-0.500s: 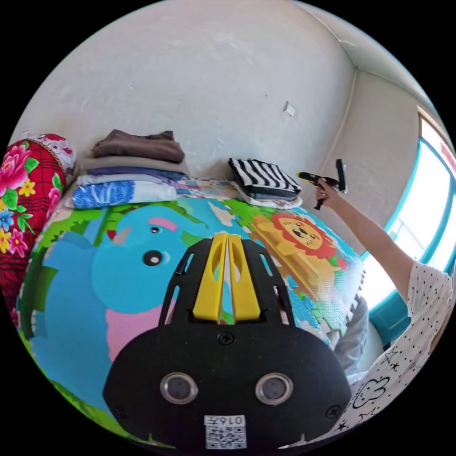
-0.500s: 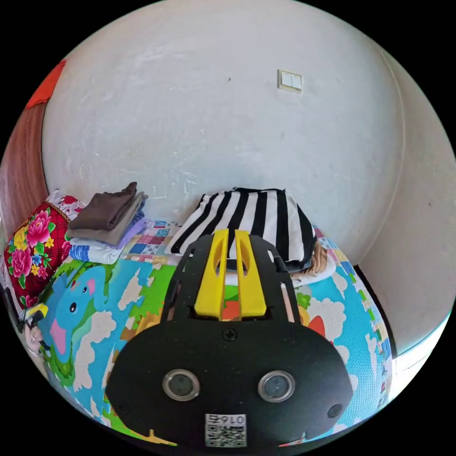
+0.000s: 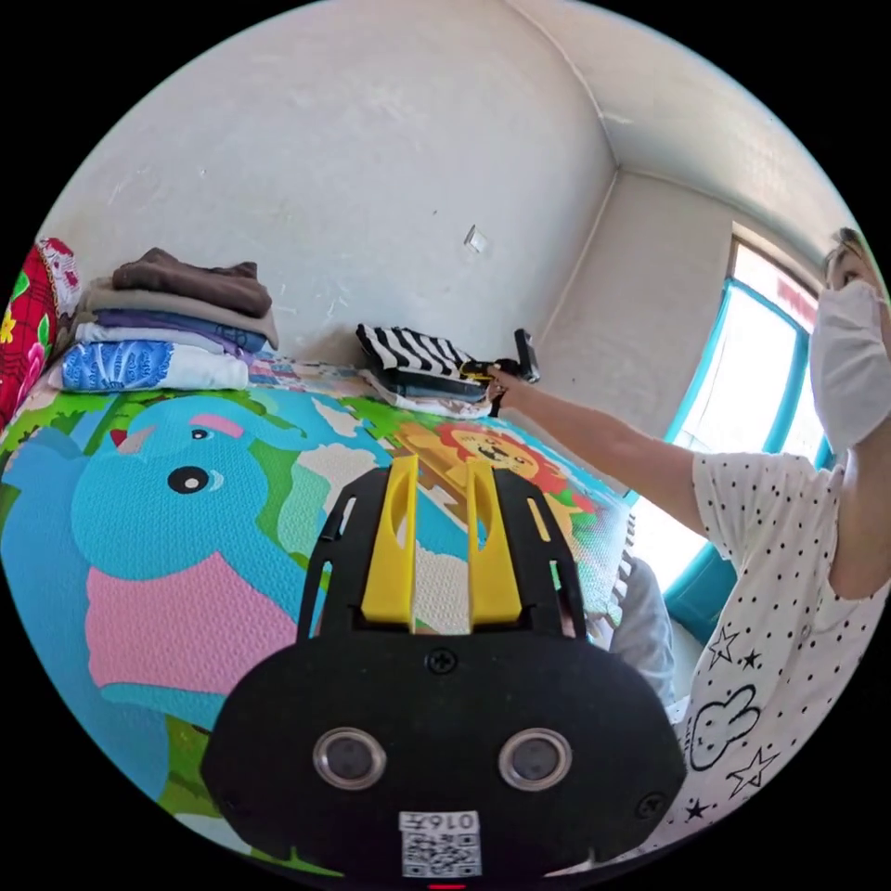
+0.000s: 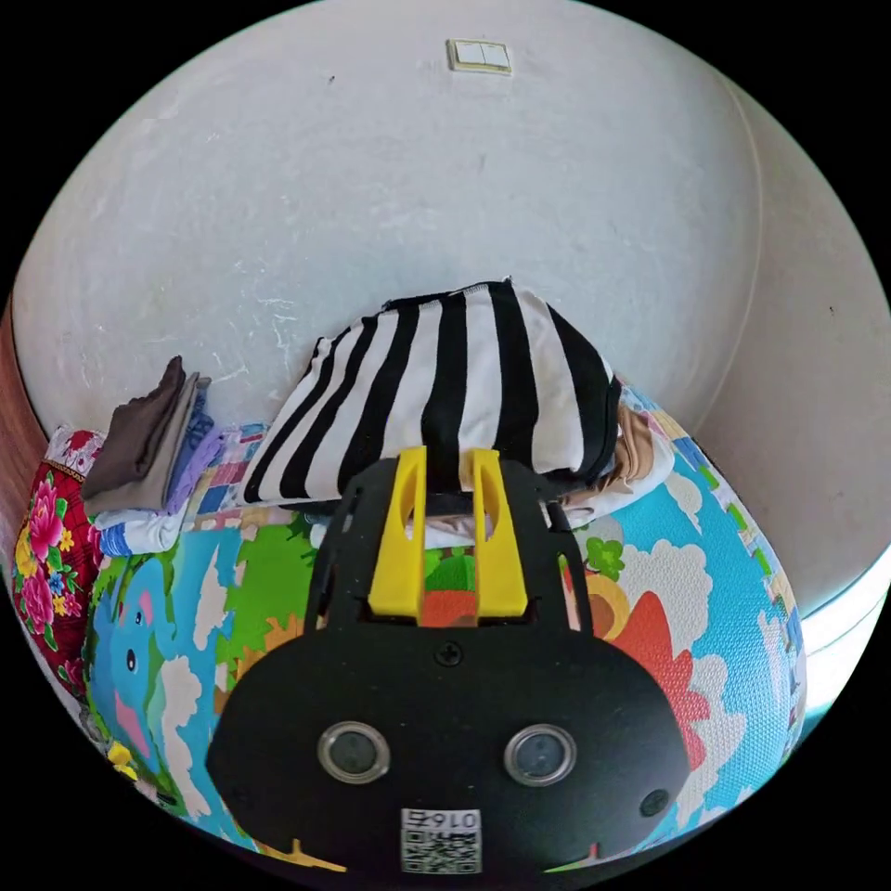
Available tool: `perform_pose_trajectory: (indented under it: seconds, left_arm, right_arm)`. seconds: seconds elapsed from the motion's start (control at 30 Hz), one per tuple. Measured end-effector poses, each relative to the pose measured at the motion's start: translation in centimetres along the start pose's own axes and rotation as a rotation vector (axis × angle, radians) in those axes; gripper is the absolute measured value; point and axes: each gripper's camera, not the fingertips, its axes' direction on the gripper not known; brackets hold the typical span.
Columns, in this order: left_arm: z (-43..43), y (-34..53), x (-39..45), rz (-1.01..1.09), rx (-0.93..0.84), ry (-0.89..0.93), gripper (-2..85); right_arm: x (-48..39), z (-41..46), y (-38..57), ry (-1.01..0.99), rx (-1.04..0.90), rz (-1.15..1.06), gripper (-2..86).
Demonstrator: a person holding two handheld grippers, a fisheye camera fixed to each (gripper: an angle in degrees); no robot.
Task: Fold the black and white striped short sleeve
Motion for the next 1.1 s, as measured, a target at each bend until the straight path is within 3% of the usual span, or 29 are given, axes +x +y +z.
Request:
perform_pose_trajectory:
  seconds: [0.13,0.27,0.4,0.5,0.57,0.7,0.83,0.9,1.0,1.1]
  left_arm:
    - [-0.1,0.1,1.4,0.014,-0.033,-0.033,5.8]
    - [0.4,0.3,4.0,0.065,-0.058,-0.039,6.0]
    - [1.0,0.5,7.7,0.154,-0.09,-0.061,7.0]
    - [1.5,0.7,10.5,0.221,-0.119,-0.052,7.4]
    - [2.0,0.7,12.0,0.248,-0.14,-0.047,7.4]
    - [3.0,0.3,16.0,0.294,-0.192,-0.101,7.4]
    - [4.1,-0.8,21.8,0.385,-0.224,-0.211,7.4]
    - [5.7,-1.3,24.4,0.415,-0.268,-0.205,7.5]
    - [10.3,-2.4,28.3,0.444,-0.421,-0.149,7.7]
    - [15.8,-3.1,32.0,0.497,-0.637,-0.079,6.9]
  right_arm:
    - [-3.4,-1.9,3.0,0.002,0.113,-0.139,2.0]
    - [-9.1,-8.6,9.3,-0.201,0.219,-0.462,1.2]
    - [-14.5,-15.9,20.2,-0.419,0.183,-0.794,1.3]
    - [-17.0,-18.9,27.7,-0.504,0.065,-0.895,1.6]
    - [-17.8,-19.7,31.7,-0.541,-0.003,-0.878,2.0]
    - [-19.0,-21.5,41.3,-0.799,-0.128,-0.922,4.4]
    - [-16.8,-23.2,46.7,-0.781,-0.086,-0.783,9.5]
    - [-12.9,-24.5,49.0,-0.734,0.002,-0.586,10.8]
    - [-9.3,-25.9,51.7,-0.641,0.103,-0.449,9.5]
    - [-8.3,-27.0,53.4,-0.586,0.061,-0.47,9.0]
